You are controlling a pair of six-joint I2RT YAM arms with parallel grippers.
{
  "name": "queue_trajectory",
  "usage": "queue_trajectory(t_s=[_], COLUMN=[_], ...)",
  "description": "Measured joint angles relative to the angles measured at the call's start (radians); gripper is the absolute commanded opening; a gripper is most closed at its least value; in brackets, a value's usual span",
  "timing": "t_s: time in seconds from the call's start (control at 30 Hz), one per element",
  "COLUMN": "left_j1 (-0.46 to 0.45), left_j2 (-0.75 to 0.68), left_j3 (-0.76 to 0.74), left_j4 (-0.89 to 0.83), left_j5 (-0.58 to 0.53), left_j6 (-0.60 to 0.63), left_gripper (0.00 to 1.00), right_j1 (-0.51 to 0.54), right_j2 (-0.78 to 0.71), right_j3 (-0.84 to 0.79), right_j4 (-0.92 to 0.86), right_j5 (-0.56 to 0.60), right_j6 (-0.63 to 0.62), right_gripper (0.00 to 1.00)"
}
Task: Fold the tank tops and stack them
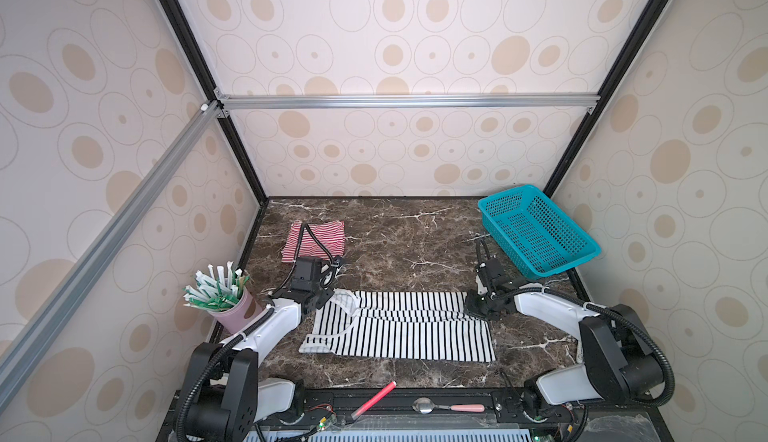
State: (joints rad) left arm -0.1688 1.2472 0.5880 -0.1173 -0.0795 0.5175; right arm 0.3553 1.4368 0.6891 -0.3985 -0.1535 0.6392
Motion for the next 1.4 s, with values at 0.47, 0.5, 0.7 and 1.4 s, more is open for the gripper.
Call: queue_trajectory(t_s=[0.47, 0.5, 0.7, 1.4], left_j1=[0.039, 0.043, 0.067, 0.084], left_j2=[0.043, 0.043, 0.020, 0.028], left_j3=[-0.010, -0.010, -0.037, -0.145], left_j4=[0.010, 0.008, 0.008, 0.075], left_j5=[0.018, 0.021, 0.033, -0.002], left_j6=[0.012, 0.013, 0.023, 0.052], left_gripper=[0.20, 0.15, 0.15, 0.43], right_j1=[0.000, 0.000, 0.000, 0.000], right_j2=[-0.019, -0.021, -0.026, -0.031], right_j3=[-0.022, -0.024, -0.031, -0.032], right_j4=[0.005, 0.006, 0.006, -0.008], right_j5=[0.003, 0.005, 0.019, 0.029], right_j6=[0.001, 0.002, 0.004, -0.006], right_gripper=[0.22, 0.21, 0.17, 0.17])
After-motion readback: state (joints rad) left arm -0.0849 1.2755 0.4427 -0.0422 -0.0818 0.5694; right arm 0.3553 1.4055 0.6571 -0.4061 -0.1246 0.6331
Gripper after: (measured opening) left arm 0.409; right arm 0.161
